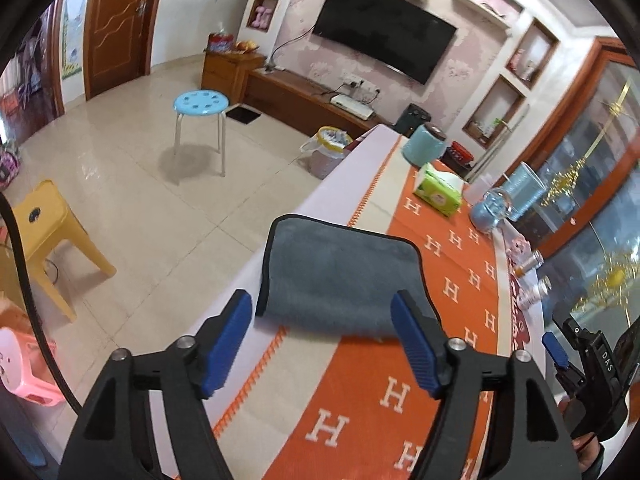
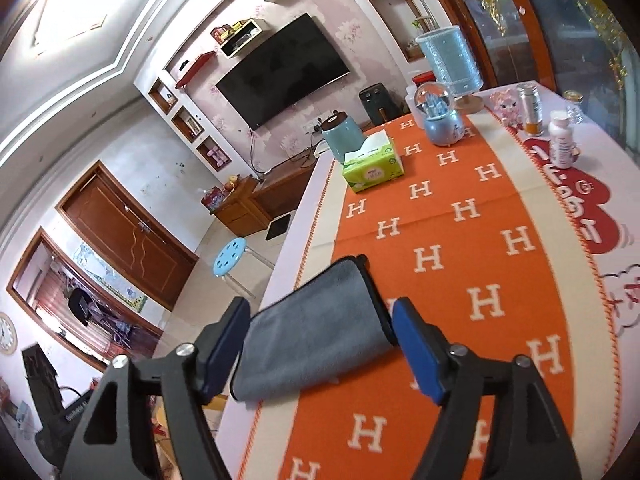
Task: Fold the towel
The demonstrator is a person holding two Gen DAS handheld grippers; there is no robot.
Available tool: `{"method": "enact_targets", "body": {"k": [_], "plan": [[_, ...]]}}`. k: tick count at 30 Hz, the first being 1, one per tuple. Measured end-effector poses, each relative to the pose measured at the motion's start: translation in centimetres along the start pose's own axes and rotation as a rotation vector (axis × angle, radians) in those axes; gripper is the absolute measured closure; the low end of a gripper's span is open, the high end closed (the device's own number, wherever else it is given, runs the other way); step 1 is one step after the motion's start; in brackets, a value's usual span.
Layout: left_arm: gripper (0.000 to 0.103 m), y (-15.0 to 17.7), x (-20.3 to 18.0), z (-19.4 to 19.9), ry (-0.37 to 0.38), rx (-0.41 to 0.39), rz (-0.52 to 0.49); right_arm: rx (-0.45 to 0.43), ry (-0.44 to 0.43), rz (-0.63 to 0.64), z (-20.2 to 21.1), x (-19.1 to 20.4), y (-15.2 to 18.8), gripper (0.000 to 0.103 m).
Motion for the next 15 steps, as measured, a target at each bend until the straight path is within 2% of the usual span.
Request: {"method": "enact_targets", "body": {"k": [4, 7, 15], "plan": [[0.022, 2.2, -0.3, 3.3, 0.013, -0.038, -0.042, -0.002, 0.014, 0.015, 3.1, 0.3, 1.6, 0.021], [0.021, 4.3, -0.5, 5.6, 0.022, -0.051, -0.076, -0.001, 0.037, 0.031, 5.8, 0.4, 3.2, 0.014], [0.019, 9.2, -1.1, 9.7, 0.053, -0.048, -0.137, 0.022, 0.105, 0.064, 11.1, 0.3, 7.7, 0.006]]}}
Point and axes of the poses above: each gripper's, at about its wrist camera, not at the fingertips, and z roughly against the way its jaws point, x to its left, y to its underside, the point moved 5 cm from there along -z, roughly the way its jaws point, and after that the axes turned 15 degrees about -y, right-handed, at the moved point
